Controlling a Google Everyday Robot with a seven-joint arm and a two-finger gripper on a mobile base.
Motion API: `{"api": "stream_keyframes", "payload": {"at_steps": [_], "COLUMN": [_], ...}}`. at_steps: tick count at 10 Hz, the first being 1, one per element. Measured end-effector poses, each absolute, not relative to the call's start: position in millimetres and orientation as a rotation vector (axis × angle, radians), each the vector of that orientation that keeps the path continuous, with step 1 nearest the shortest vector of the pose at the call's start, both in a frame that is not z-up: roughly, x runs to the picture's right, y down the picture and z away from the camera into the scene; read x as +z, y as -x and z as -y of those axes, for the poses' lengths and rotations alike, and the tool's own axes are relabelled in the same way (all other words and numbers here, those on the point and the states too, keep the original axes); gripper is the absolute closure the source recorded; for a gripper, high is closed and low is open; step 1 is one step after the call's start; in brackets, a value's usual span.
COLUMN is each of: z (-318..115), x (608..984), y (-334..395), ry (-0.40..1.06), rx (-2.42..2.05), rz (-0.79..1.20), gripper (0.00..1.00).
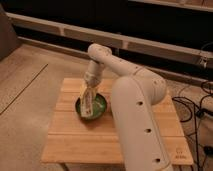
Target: Place the bottle in the ceramic bowl
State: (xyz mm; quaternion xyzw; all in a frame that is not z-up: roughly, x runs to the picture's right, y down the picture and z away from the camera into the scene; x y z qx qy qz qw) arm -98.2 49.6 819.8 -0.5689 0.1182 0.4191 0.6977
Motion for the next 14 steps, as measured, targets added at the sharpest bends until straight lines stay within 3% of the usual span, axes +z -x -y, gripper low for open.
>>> {"api": "stream_keyframes", "payload": {"at_steps": [7,14], "z": [-49.5,-49.3], "x": [820.0,820.0], "y": [97.5,97.1], "ry": [1.268,1.268], "rx": [0.935,0.936], "rz": [-0.264,-0.264], "gripper": [0.22,0.2]}}
